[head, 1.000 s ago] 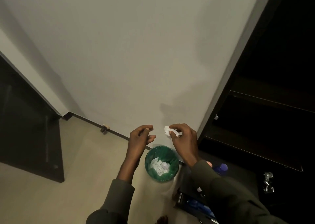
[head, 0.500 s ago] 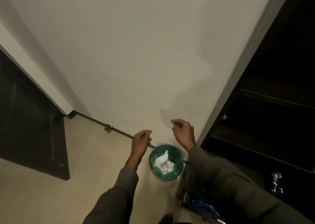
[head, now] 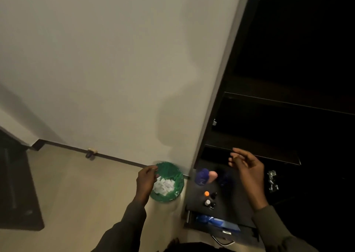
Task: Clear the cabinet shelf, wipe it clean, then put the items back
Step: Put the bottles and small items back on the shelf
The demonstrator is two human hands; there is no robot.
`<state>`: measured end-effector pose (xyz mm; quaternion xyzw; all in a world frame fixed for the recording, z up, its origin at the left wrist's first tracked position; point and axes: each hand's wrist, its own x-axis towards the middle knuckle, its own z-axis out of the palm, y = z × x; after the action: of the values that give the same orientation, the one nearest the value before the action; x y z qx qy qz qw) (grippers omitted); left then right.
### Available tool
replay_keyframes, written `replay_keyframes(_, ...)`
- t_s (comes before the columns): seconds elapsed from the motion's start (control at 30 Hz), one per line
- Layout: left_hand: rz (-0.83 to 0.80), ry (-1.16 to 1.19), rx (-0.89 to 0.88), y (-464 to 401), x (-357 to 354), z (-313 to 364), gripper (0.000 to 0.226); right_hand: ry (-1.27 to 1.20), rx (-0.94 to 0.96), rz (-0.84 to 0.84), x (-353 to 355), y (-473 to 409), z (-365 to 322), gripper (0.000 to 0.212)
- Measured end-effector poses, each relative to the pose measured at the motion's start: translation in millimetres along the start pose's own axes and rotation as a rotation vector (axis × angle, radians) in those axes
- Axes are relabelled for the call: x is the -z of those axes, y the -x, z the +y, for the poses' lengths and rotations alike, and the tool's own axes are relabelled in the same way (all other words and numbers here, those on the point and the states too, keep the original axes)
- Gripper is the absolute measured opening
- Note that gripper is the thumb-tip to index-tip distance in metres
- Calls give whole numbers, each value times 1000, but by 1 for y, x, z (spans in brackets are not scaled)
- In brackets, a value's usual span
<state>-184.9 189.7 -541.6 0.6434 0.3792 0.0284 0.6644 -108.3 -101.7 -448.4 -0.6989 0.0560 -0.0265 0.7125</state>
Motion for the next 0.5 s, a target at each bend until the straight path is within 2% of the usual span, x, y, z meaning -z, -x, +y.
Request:
replay_keyframes(0.23, -216, -137, -107, 9, -65, 9, 18, 205, -83, 100, 45, 2, 43, 21)
replay_keyframes(0.4, -342, -296, -196, 15, -96, 13, 22, 343, -162, 90, 58, -8, 73, 30)
replay_keyframes(0.5, -408, -428, -236, 10, -107, 10, 21, 433, -206, 53, 62, -12, 81, 27)
